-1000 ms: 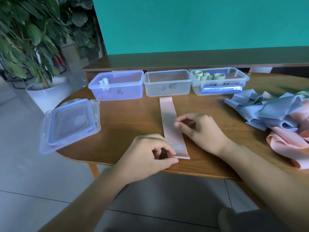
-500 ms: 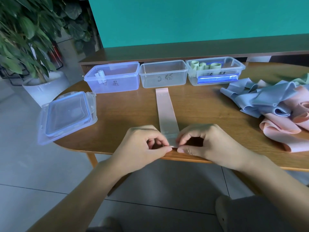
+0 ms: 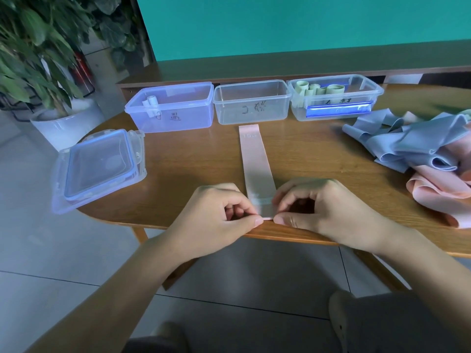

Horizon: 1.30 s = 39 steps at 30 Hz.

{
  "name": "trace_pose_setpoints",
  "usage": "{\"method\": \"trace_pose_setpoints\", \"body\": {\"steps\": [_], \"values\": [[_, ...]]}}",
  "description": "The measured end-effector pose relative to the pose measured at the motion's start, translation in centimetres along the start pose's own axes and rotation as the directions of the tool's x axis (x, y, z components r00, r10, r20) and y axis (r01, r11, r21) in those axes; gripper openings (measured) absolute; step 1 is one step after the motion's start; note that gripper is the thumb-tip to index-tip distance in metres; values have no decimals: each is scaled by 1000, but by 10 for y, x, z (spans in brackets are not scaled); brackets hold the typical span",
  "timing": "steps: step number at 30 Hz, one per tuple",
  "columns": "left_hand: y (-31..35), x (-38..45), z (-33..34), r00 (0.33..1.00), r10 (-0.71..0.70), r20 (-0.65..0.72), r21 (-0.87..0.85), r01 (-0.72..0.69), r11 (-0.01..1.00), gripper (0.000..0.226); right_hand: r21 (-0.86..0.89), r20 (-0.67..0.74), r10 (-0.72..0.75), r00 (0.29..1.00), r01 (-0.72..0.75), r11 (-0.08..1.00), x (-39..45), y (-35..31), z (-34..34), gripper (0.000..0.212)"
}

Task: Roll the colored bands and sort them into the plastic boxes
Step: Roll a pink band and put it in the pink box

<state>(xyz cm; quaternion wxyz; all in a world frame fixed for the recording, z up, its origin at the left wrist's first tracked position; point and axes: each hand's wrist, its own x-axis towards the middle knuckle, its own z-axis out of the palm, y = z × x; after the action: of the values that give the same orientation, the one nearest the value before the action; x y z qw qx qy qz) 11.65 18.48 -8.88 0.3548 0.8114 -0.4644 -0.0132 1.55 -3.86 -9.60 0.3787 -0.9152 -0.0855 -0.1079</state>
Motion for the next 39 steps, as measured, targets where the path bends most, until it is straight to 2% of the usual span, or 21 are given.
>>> {"method": "trace_pose_setpoints", "body": {"steps": [5, 13, 16, 19, 25, 30, 33, 39], "values": [[0, 4, -4, 997, -64, 30, 17, 64, 998, 9, 57, 46, 103, 994, -105, 993, 6, 0, -4, 13], [-1, 14, -9, 981, -179, 80, 50, 176, 983, 18, -26, 66, 239, 969, -238, 971, 18, 1, -7, 22], [-3, 15, -9, 986, -148, 81, -8, 150, 989, 11, 55, 66, 151, 986, -154, 986, 17, -2, -7, 14], [-1, 13, -6, 994, -66, 92, -32, 69, 997, 8, 65, 97, 34, 995, -41, 997, 12, -3, -5, 9], [-4, 7, -1, 992, 46, 117, 122, -60, 991, 11, -92, 90, -72, 993, 80, 993, 4, 1, -3, 11], [-5, 3, 0, 992, 104, 68, 85, -110, 990, 15, -128, 61, -79, 995, 86, 988, 3, -1, 0, 19], [-7, 6, 1, 996, 86, 33, 48, -87, 995, 9, -148, 49, -73, 996, 79, 986, 5, -2, 0, 10], [-9, 8, 2, 996, 79, 42, 114, -84, 990, 15, -147, 37, -1, 999, 6, 989, 8, -1, 0, 11]]}}
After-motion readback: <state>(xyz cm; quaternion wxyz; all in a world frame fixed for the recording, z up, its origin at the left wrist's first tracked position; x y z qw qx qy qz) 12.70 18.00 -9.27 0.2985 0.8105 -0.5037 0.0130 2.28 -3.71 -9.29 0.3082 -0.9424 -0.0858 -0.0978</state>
